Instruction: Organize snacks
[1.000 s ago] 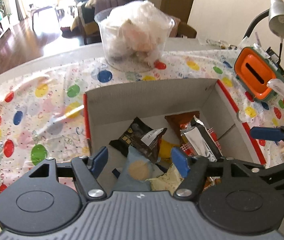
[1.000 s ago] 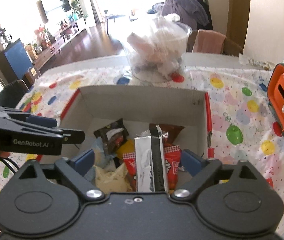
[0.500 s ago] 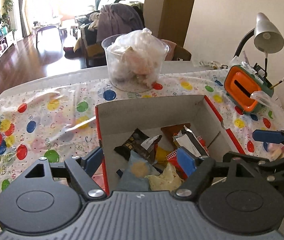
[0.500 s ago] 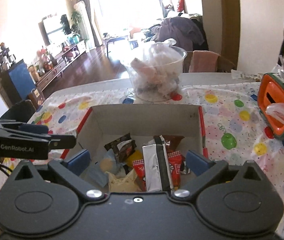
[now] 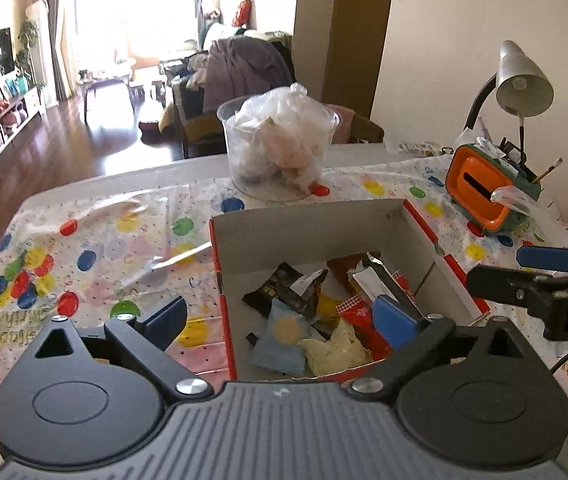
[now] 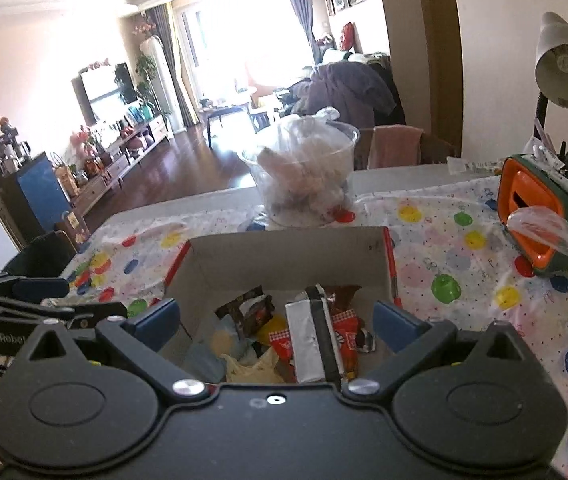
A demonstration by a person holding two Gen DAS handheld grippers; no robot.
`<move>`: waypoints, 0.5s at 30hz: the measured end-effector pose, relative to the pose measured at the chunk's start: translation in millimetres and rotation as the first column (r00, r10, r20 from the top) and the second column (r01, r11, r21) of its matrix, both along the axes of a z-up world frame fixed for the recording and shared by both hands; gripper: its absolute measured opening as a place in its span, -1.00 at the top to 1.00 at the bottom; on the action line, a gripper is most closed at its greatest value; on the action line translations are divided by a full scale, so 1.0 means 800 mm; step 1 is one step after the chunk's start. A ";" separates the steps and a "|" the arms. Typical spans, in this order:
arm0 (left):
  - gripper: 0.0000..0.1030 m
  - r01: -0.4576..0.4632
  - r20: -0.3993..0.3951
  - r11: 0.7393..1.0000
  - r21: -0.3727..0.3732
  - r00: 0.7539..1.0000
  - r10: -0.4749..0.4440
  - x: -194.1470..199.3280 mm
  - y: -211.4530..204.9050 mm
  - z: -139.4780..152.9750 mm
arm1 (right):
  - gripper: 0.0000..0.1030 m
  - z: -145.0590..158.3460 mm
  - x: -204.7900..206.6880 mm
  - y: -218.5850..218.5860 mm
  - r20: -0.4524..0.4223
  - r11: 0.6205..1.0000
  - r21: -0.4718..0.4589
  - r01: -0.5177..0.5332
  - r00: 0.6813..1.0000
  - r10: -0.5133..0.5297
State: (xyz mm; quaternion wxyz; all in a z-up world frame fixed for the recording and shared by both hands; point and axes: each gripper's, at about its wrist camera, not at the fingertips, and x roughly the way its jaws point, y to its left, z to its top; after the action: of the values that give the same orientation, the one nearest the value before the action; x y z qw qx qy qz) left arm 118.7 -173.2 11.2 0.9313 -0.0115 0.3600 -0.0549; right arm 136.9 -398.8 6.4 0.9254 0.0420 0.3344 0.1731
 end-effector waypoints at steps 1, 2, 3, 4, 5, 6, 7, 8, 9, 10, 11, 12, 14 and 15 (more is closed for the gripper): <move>-0.95 0.000 0.006 1.000 -0.002 1.000 0.000 -0.003 0.000 0.002 | -0.99 0.001 -0.002 0.000 0.009 1.000 0.005 0.003 1.000 -0.003; -0.95 0.002 0.010 1.000 -0.008 1.000 -0.001 -0.006 0.001 0.003 | -0.99 0.001 -0.005 0.001 0.015 1.000 0.004 0.001 1.000 -0.001; -0.95 0.002 0.011 1.000 -0.018 1.000 -0.002 -0.008 0.002 0.005 | -0.99 0.002 -0.007 0.003 0.025 1.000 0.001 -0.002 1.000 0.002; -0.95 0.001 0.011 1.000 -0.025 1.000 0.000 -0.010 0.003 0.005 | -0.99 0.003 -0.009 0.004 0.037 1.000 -0.002 -0.001 0.999 0.001; -0.95 -0.001 0.014 1.000 -0.025 1.000 0.001 -0.012 0.004 0.006 | -0.99 0.003 -0.012 0.005 0.051 1.000 -0.007 0.002 0.999 -0.002; -0.95 -0.004 0.018 1.000 -0.022 1.000 0.004 -0.015 0.004 0.007 | -0.99 0.003 -0.014 0.007 0.066 1.000 -0.012 -0.003 0.998 0.004; -0.95 -0.008 0.020 1.000 -0.018 1.000 0.008 -0.016 0.005 0.007 | -0.99 0.003 -0.016 0.008 0.077 1.000 -0.016 -0.008 0.997 0.009; -0.95 -0.011 0.019 1.000 -0.020 1.000 0.011 -0.018 0.005 0.008 | -0.99 0.003 -0.018 0.010 0.088 1.000 -0.028 -0.007 0.996 0.009; -0.95 -0.012 0.016 1.000 -0.026 1.000 0.013 -0.019 0.006 0.008 | -0.99 0.003 -0.020 0.013 0.102 0.999 -0.046 -0.003 0.995 0.008; -0.95 -0.016 0.012 0.999 -0.032 1.000 0.017 -0.019 0.007 0.008 | -0.99 0.003 -0.022 0.015 0.113 0.998 -0.062 -0.004 0.994 0.011; -0.95 -0.021 0.008 0.999 -0.035 1.000 0.021 -0.020 0.007 0.007 | -0.99 0.003 -0.024 0.016 0.120 0.997 -0.072 -0.002 0.993 0.011; -0.95 -0.023 0.005 0.999 -0.037 1.000 0.023 -0.020 0.007 0.006 | -1.00 0.002 -0.025 0.017 0.126 0.997 -0.081 0.002 0.992 0.008; -0.95 -0.032 -0.002 0.998 -0.046 0.999 0.032 -0.021 0.008 0.004 | -1.00 0.001 -0.026 0.018 0.121 0.996 -0.086 -0.012 0.992 0.022; -0.95 -0.034 -0.004 0.998 -0.050 0.999 0.034 -0.021 0.008 0.004 | -1.00 0.000 -0.027 0.018 0.118 0.996 -0.089 -0.010 0.993 0.021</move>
State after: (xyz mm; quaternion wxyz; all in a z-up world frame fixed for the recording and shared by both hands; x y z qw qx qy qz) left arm 101.5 -166.8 14.0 0.9310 -0.0410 0.3596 -0.0481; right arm 115.7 -384.6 6.4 0.9433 -0.0119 0.2862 0.1677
